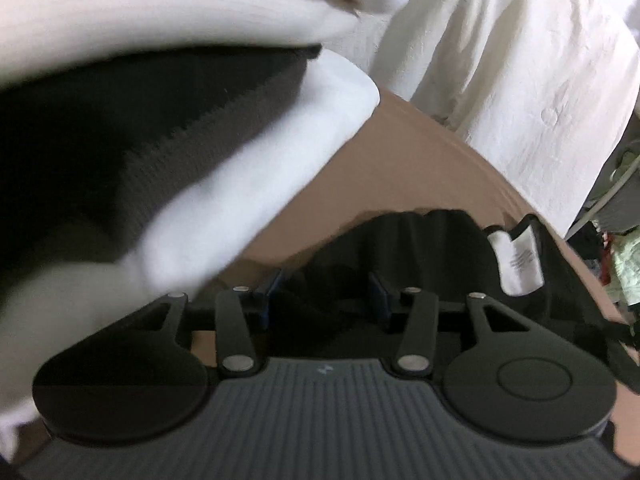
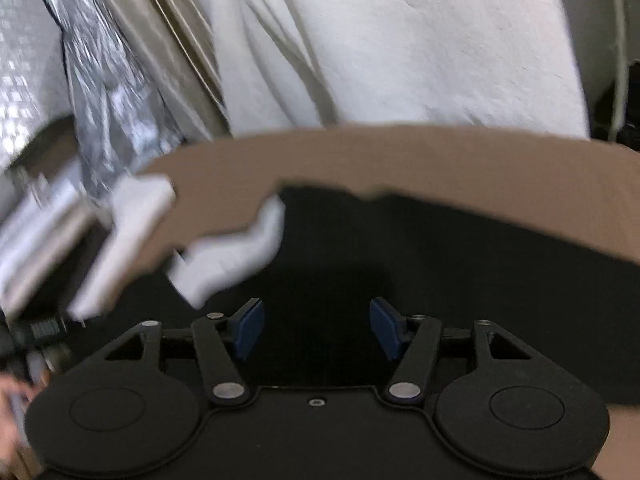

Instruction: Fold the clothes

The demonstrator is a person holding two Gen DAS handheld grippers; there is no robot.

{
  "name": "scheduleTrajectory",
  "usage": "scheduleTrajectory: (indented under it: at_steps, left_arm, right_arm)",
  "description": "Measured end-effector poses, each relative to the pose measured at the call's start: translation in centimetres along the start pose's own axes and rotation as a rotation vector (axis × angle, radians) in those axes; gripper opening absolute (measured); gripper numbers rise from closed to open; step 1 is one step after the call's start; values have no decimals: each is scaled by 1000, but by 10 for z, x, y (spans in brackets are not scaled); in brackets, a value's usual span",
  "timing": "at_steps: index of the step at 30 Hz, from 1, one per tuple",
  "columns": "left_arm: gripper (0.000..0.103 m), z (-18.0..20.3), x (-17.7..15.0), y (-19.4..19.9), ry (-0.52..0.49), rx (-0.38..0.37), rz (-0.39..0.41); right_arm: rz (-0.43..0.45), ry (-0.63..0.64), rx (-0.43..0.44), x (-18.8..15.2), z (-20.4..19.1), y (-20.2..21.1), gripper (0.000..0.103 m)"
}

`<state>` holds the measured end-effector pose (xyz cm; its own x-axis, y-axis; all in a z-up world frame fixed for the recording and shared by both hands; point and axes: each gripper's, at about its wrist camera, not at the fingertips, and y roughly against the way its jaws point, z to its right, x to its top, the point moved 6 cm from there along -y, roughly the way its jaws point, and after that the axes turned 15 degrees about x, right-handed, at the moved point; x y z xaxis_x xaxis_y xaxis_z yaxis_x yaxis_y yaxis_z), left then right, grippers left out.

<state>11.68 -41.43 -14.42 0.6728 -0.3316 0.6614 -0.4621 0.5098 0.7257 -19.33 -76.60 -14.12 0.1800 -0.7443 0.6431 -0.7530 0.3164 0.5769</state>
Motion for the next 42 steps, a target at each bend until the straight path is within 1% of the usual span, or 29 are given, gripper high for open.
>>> scheduleTrajectory:
  at_steps: [1,2,4,6,7,9,10,11,13,15,16,18,19,20,23,27,29,30,31,33,34,35,36,37,38,39,40,41,42]
  left_arm:
    - [18,6,-1,3,-50,29,27]
    - [8,11,-2,9,-107,67,62]
    - [8,22,0,24,-205,148,149]
    - [8,30,8,44,-252,236,262]
    - [8,29,13,52,-259,276,292]
    - [8,22,20,59,-260,355,310]
    - [8,16,19,57,-251,373,287]
    - [8,10,15,50,-235,373,245]
    - [8,3,4,33,-223,363,162]
    - [9,3,-4,21,-233,351,143]
    - [9,4,-4,20,-228,349,142]
    - [10,3,1,24,-195,312,127]
    - [11,2,5,27,-172,283,123]
    - [12,0,9,32,-145,252,124]
    - [12,-7,20,49,-93,144,138]
    - [12,-13,32,66,-46,86,193]
    - [13,-12,32,69,-35,61,200]
    - [13,-13,26,71,-42,58,193]
    - [13,-14,21,74,-49,55,185]
    - [14,-11,1,77,-98,68,127]
    - [15,-10,-8,76,-129,83,87]
    - [16,-9,-15,76,-147,97,54]
    - [18,-9,-22,75,-156,110,26]
    - [20,-8,-28,76,-152,108,10]
    - [28,-8,-32,77,-135,94,-1]
    - [37,-8,-35,78,-113,80,-14]
    - [41,-6,-39,79,-94,68,-29]
    - [45,-5,-43,79,-83,59,-42]
    - [45,-3,-48,79,-76,51,-54]
  right_arm:
    - [-5,6,-12,-9,3,2,65]
    - [-7,14,-10,-16,3,4,65]
    - [-10,43,-5,-29,2,6,65]
    - [-9,118,0,-31,-5,2,60]
    - [-9,151,-5,-29,-8,-2,60]
    - [-2,155,0,-23,-10,-7,60]
    - [1,147,6,-20,-11,-8,60]
    - [-2,148,11,-18,-12,-12,60]
    - [-24,174,14,-16,-13,-23,48]
    - [-50,211,23,-16,-15,-34,13]
    - [-68,252,35,-19,-21,-39,9]
    - [-73,324,18,-21,-29,-43,8]
    - [-65,340,10,-18,-31,-43,5]
    - [-46,344,4,-14,-32,-41,3]
    - [37,335,-30,3,-31,-29,2]
    - [129,360,-63,39,-33,-12,2]
    - [143,352,-74,54,-28,-13,2]
    - [133,344,-75,60,-24,-17,2]
    - [89,342,-88,60,-18,-26,2]
    - [-13,377,-170,56,-4,-48,2]
    - [-46,425,-238,51,0,-56,2]
    - [-60,483,-332,47,3,-62,2]
    - [-61,519,-407,44,6,-64,2]
    - [-41,524,-453,43,8,-62,1]
    - [-21,529,-499,42,11,-60,1]
    - [2,520,-531,41,14,-56,1]
    - [31,483,-537,43,16,-50,1]
    - [57,427,-526,45,19,-43,1]
    - [79,362,-495,47,21,-35,6]
